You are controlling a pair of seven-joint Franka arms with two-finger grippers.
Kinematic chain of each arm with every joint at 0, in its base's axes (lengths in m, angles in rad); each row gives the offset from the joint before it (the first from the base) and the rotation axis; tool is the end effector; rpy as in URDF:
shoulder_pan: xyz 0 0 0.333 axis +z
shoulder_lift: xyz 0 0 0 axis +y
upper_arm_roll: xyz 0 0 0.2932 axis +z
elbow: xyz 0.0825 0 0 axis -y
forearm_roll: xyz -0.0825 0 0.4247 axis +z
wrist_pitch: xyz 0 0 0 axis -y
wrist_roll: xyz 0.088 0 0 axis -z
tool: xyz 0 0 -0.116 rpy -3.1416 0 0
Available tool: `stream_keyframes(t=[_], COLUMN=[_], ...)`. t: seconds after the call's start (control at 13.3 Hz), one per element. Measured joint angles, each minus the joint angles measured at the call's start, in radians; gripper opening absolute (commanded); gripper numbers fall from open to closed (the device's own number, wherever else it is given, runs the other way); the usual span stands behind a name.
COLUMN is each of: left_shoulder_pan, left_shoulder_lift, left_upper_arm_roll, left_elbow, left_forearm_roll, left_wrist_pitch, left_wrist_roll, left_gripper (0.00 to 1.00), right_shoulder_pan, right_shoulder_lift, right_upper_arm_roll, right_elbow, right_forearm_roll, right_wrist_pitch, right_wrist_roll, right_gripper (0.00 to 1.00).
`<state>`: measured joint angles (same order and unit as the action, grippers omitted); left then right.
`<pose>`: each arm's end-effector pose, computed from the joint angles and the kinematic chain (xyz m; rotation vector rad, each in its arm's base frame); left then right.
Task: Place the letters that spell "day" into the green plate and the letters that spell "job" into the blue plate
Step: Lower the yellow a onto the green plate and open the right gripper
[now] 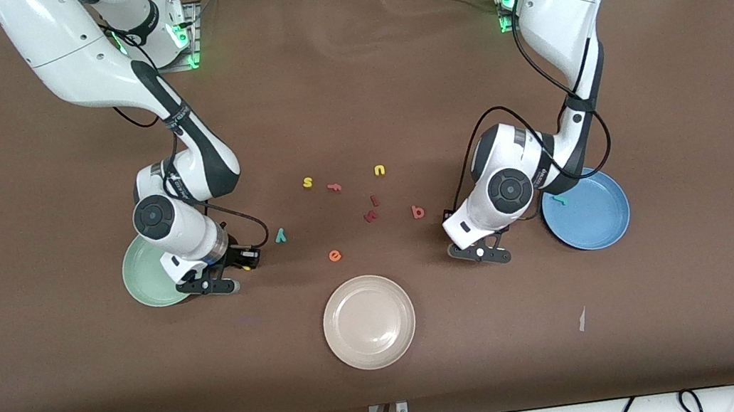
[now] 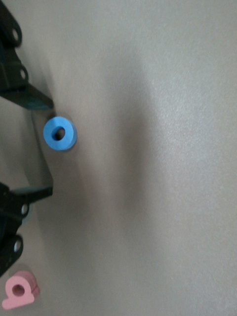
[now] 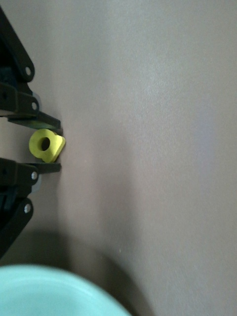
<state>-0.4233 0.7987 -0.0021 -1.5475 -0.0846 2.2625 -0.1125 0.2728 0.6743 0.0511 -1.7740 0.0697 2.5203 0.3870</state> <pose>0.6426 -0.2941 0.1172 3.0728 -0.3949 -0.1516 0.6438 0.2147 0.1277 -3.0399 0.1989 -0.0638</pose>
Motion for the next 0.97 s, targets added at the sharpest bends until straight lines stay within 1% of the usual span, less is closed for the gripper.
stream_keyframes(t=[0.15,0.22,0.3,0.38,0.45,0.53,0.6,0.67,0.75,0.97], left_shoulder_pan=[0.000,0.000,0.000,0.000,0.000,0.000,0.000,0.000,0.000,0.000], left_shoulder_lift=[0.000,0.000,-0.001,-0.001,-0.001,-0.001,-0.002,-0.002,-0.003,-0.004], left_upper_arm_roll=[0.000,0.000,0.000,0.001,0.001,0.002,0.002,0.002,0.003,0.003], left_elbow=[-0.001,-0.001,-0.001,-0.001,-0.001,-0.002,-0.002,-0.002,-0.002,-0.002], left_forearm_roll=[0.005,0.005,0.005,0.005,0.005,0.006,0.006,0.006,0.006,0.006], left_wrist_pitch=[0.012,0.014,0.015,0.015,0.015,0.015,0.015,0.015,0.015,0.015], left_wrist_roll=[0.000,0.000,0.000,0.000,-0.001,-0.001,-0.001,-0.001,-0.001,-0.001], left_gripper=[0.63,0.59,0.57,0.56,0.52,0.48,0.46,0.41,0.40,0.39], right_shoulder_pan=[-0.031,-0.056,-0.083,-0.107,-0.127,-0.141,-0.150,-0.152,-0.152,-0.152], right_shoulder_lift=[-0.043,-0.071,-0.101,-0.128,-0.151,-0.169,-0.179,-0.183,-0.184,-0.184], right_upper_arm_roll=[-0.005,-0.006,-0.007,-0.007,-0.008,-0.008,-0.008,-0.008,-0.007,-0.004], right_elbow=[0.005,0.005,0.004,-0.001,-0.016,-0.040,-0.067,-0.087,-0.101,-0.116], right_forearm_roll=[0.000,0.000,0.000,0.000,0.000,0.000,0.000,0.000,0.000,0.000], right_wrist_pitch=[-0.076,-0.122,-0.167,-0.199,-0.215,-0.220,-0.220,-0.216,-0.210,-0.197], right_wrist_roll=[-0.066,-0.109,-0.155,-0.199,-0.235,-0.260,-0.274,-0.276,-0.276,-0.273], right_gripper=[0.21,0.21,0.22,0.24,0.32,0.36,0.48,0.52,0.57,0.57])
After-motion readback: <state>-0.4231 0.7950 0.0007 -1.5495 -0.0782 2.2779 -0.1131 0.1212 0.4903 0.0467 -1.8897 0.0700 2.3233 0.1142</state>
